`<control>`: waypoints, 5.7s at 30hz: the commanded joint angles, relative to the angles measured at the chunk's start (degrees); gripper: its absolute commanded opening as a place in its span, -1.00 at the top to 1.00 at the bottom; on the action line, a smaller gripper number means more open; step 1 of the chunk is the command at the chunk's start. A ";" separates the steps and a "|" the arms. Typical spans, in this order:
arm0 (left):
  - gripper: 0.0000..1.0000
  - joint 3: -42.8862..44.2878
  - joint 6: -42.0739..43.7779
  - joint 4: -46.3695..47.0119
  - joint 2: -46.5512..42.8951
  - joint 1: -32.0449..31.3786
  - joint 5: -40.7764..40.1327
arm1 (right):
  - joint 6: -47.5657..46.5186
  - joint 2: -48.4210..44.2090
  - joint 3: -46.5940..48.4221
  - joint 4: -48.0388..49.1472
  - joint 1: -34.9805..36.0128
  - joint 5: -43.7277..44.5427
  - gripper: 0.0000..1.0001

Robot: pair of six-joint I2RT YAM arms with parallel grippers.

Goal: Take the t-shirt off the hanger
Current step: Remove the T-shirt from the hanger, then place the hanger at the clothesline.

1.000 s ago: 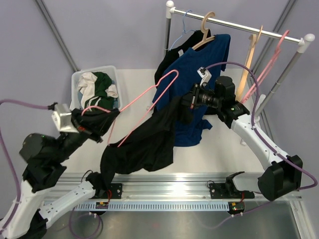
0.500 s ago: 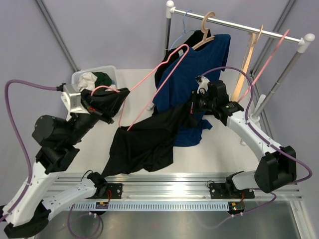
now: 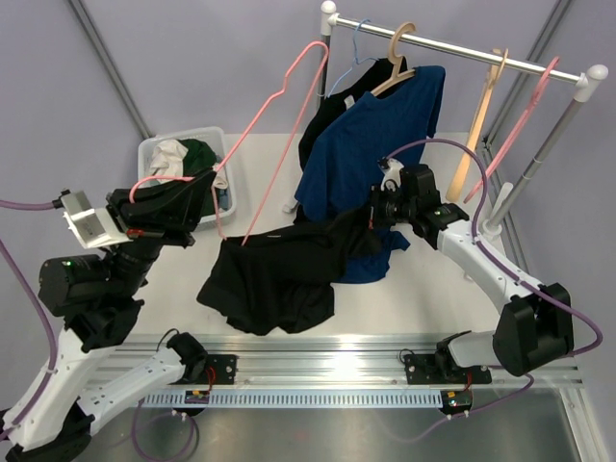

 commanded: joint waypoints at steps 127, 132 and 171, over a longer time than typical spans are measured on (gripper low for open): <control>-0.98 -5.00 -20.90 -39.48 0.16 -0.10 -6.08 | 13.52 -21.28 34.22 -54.80 36.84 73.70 1.00; -0.98 -4.83 -19.67 -40.88 -0.46 -0.10 -8.02 | 13.96 -12.22 41.94 -52.42 36.84 78.09 1.00; -0.98 -6.59 -17.12 -43.34 -2.30 -0.10 -6.70 | 6.67 12.13 63.15 -39.68 11.10 72.83 1.00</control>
